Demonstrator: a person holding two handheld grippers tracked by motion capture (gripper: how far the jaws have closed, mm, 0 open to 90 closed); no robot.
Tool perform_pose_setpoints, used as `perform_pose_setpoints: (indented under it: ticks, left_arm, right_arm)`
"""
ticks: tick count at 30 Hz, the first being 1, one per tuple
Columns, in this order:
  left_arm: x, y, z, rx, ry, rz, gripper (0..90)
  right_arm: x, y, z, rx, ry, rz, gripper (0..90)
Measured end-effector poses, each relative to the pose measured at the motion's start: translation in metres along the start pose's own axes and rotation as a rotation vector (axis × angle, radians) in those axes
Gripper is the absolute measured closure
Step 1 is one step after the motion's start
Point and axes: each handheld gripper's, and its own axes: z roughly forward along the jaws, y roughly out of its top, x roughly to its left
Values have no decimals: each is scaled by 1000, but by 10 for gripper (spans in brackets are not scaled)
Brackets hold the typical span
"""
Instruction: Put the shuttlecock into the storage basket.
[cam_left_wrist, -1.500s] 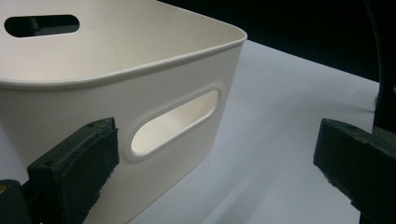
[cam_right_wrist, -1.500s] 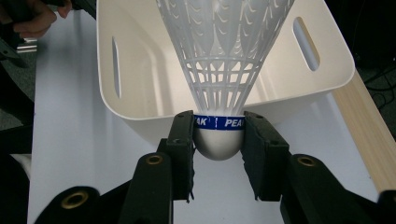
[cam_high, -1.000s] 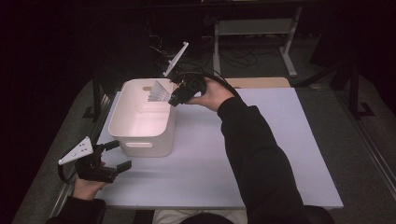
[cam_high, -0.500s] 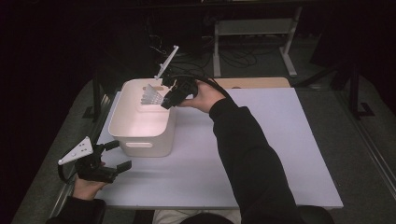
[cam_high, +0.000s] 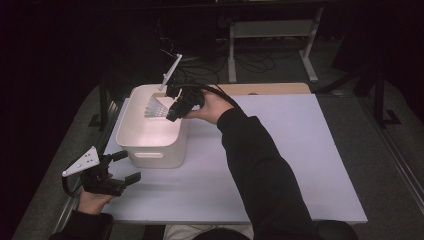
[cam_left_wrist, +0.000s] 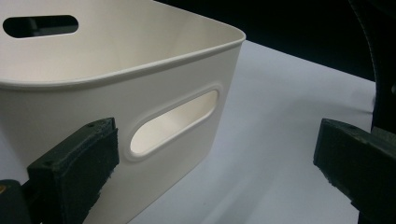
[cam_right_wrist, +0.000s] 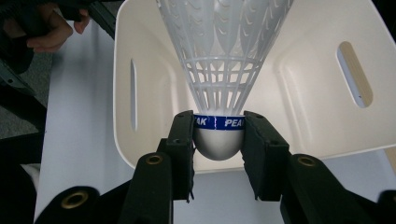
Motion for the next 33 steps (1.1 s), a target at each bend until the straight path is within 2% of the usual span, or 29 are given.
perform_pose_setpoints:
  ticks: [7, 17, 33]
  left_arm:
    - [0, 0, 0, 0, -1, 1, 0]
    - [0, 0, 0, -2, -1, 0, 0]
    - [0, 0, 0, -5, -4, -1, 0]
  right_arm:
    - [5, 3, 10, 5, 25, -13, 643]
    - [7, 3, 22, 15, 49, -8, 643]
    - [14, 4, 54, 52, 90, -21, 643]
